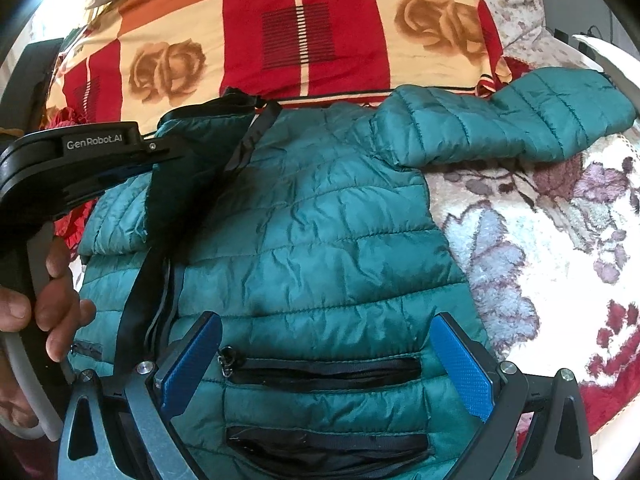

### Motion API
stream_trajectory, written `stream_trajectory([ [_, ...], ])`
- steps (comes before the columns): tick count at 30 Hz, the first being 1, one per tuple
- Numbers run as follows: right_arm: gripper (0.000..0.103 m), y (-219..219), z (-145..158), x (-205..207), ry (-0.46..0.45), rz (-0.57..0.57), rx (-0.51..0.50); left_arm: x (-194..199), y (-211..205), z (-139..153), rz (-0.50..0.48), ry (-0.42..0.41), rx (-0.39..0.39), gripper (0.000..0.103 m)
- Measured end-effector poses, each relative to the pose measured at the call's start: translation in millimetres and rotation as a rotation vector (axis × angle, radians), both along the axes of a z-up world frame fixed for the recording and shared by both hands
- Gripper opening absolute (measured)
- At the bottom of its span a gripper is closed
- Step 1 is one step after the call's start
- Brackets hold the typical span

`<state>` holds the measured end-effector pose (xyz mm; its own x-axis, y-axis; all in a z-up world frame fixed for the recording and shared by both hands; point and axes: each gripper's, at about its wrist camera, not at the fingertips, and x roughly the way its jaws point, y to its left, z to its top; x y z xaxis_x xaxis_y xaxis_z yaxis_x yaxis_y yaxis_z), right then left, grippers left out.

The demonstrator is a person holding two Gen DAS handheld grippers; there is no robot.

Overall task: Fold large clothes
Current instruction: 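Carry the held sleeve with the left gripper across the jacket body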

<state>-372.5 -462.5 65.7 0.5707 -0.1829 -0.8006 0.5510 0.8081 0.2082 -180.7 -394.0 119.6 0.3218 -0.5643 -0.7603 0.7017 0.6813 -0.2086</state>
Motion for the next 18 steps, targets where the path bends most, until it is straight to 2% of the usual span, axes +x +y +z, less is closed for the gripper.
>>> stream_trajectory([
  [4,0.103,1,-1,-1,-0.001,0.002,0.008,1,-1,-4,-0.010,0.025,-0.007,0.015],
  [5,0.103,1,-1,-1,0.001,0.002,0.012,2,-1,-5,-0.009,0.038,-0.010,0.021],
  [11,0.103,3,1,-6,0.006,0.013,0.013,9,3,-8,-0.025,0.169,-0.091,0.041],
  [13,0.103,4,3,-6,0.001,0.021,0.013,10,7,-4,-0.031,0.178,-0.101,0.045],
  [14,0.103,5,5,-6,-0.007,0.027,0.016,10,12,-1,-0.028,0.176,-0.101,0.053],
  [16,0.103,6,9,-2,-0.024,0.043,0.037,13,25,8,-0.024,0.175,-0.116,0.062],
  [18,0.103,6,11,6,-0.039,0.071,0.083,19,45,16,-0.016,0.168,-0.131,0.062],
])
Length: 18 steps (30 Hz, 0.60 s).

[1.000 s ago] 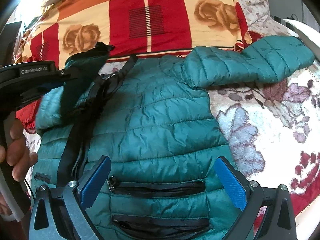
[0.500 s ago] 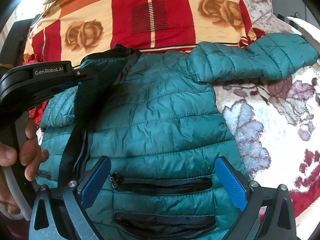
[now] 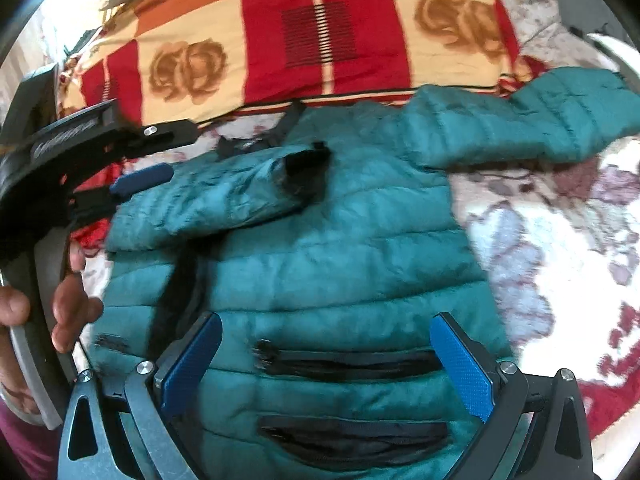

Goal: Fold large clothes

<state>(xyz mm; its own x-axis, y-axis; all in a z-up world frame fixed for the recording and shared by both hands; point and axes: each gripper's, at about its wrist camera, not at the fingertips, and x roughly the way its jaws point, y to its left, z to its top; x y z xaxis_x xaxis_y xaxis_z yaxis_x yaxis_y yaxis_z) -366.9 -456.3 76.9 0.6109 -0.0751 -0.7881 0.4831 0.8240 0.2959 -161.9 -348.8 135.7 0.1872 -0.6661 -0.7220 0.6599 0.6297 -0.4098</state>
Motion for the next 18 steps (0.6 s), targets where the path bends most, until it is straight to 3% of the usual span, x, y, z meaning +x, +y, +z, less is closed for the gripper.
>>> stream_trajectory([
  [3,0.103,-3,0,16,-0.027,0.013,0.083,13,34,8,0.050,-0.040,0.031,0.062],
  [9,0.103,-16,-9,60,-0.046,-0.020,0.175,48,113,11,0.239,-0.123,0.098,0.062],
  [13,0.098,-24,-28,91,-0.025,-0.040,0.281,70,160,3,0.348,-0.124,0.124,0.062],
  [18,0.040,-22,-32,113,-0.051,-0.060,0.243,85,193,-8,0.432,-0.111,0.135,0.062],
])
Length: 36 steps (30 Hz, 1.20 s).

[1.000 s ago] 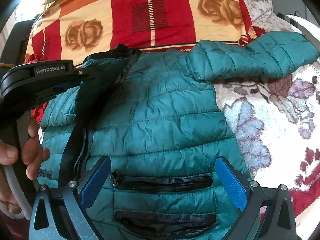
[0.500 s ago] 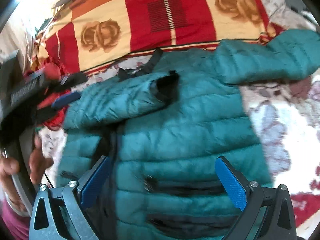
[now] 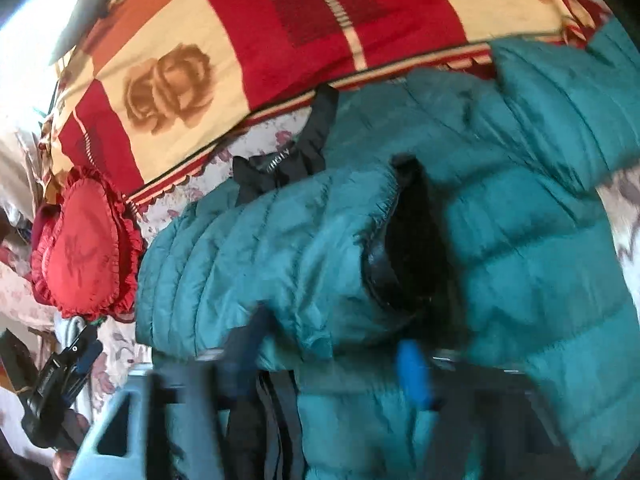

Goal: Fold large clothes

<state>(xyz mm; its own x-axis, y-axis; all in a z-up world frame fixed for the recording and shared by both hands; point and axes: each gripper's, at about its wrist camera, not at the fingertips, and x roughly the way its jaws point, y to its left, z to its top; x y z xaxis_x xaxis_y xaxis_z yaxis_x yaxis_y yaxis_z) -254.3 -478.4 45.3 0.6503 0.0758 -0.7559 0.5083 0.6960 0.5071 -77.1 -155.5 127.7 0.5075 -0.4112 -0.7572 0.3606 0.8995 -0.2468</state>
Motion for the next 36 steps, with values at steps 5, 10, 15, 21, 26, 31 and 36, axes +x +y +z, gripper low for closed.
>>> stream_trajectory([
  [5,0.018,14,33,13,-0.010,0.066,-0.294,7,3,-11,0.030,0.006,0.010,0.062],
  [10,0.016,12,54,27,0.018,0.058,-0.564,17,-12,-25,0.036,0.015,0.034,0.062],
  [15,0.016,-11,36,42,0.097,0.006,-0.643,26,-32,-49,0.023,0.051,0.091,0.062],
  [21,0.034,-49,-5,40,0.180,-0.009,-0.430,28,-41,-64,0.006,0.070,0.129,0.062],
  [26,0.055,-37,28,16,0.096,-0.036,-0.440,25,-41,-50,0.006,0.033,0.116,0.062],
  [31,0.055,11,55,33,0.038,0.125,-0.465,24,-52,-33,-0.005,-0.021,0.122,0.062],
  [36,0.055,32,39,67,0.055,0.201,-0.506,32,-67,-40,-0.017,-0.024,0.156,0.062],
])
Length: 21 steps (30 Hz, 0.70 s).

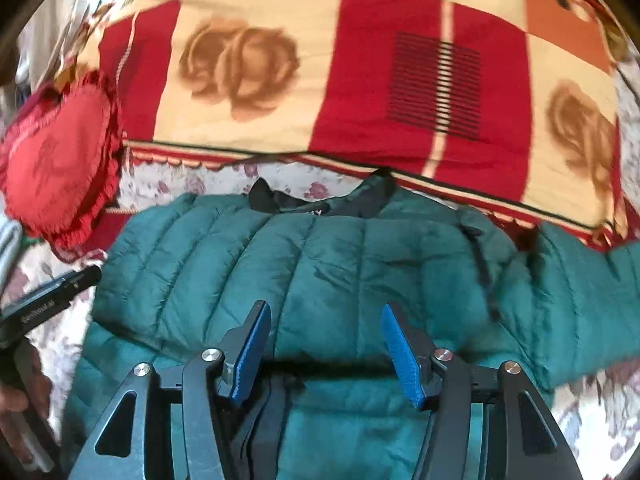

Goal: Fold large clothes

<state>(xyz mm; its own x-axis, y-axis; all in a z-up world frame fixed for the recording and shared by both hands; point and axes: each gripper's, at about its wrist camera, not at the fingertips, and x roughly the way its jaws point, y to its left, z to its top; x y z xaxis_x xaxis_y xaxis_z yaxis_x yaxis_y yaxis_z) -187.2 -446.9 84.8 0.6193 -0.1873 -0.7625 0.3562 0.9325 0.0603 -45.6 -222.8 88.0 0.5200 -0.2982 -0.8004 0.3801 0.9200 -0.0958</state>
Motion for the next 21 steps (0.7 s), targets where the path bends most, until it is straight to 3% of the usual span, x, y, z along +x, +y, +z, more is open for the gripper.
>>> stream_trajectory([
  [4,0.055,-17,-27,18,0.057,-0.047,-0.008,8,-14,-22,-0.024,0.028,0.071,0.062],
  [6,0.055,-34,-42,25,0.095,-0.086,-0.011,11,-16,-31,-0.022,0.037,0.064,0.062],
  [9,0.055,-54,-52,26,0.098,-0.111,0.057,16,-12,-40,0.011,0.063,0.034,0.072],
  [21,0.055,-28,-12,-21,0.040,-0.058,0.002,11,-12,-44,0.024,0.042,0.046,0.075],
])
